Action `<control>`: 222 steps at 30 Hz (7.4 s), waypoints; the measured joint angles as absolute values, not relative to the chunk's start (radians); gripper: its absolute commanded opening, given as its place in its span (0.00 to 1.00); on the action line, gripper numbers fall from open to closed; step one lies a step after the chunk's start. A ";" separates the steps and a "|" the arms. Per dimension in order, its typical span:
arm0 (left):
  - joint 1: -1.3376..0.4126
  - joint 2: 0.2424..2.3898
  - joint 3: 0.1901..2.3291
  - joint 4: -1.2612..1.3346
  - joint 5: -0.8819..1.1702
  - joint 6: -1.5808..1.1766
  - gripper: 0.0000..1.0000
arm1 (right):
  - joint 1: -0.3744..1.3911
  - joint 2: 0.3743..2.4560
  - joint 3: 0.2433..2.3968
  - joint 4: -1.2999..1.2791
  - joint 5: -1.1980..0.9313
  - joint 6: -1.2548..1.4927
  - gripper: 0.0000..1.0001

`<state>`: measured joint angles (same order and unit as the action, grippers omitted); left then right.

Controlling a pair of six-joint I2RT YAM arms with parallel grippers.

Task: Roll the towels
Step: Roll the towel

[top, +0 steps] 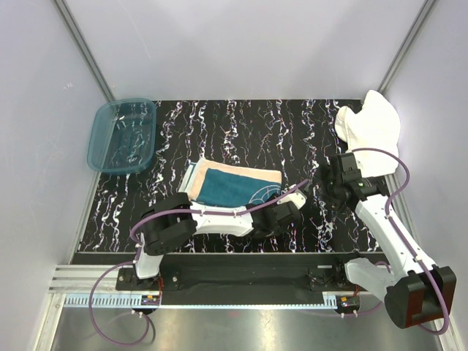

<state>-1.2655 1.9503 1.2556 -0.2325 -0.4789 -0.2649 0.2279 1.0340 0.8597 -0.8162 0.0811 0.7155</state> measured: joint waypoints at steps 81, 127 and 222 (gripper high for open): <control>-0.763 1.182 0.385 -0.040 -0.069 -1.205 0.00 | 0.519 1.402 0.746 0.007 -0.425 0.813 0.24; -1.234 1.382 0.939 -0.573 -0.686 -0.721 0.71 | 0.542 1.852 0.928 0.083 -0.438 0.768 0.23; -0.648 1.654 0.292 0.857 0.531 -1.286 0.00 | 0.542 1.557 0.481 0.445 -0.463 0.885 0.74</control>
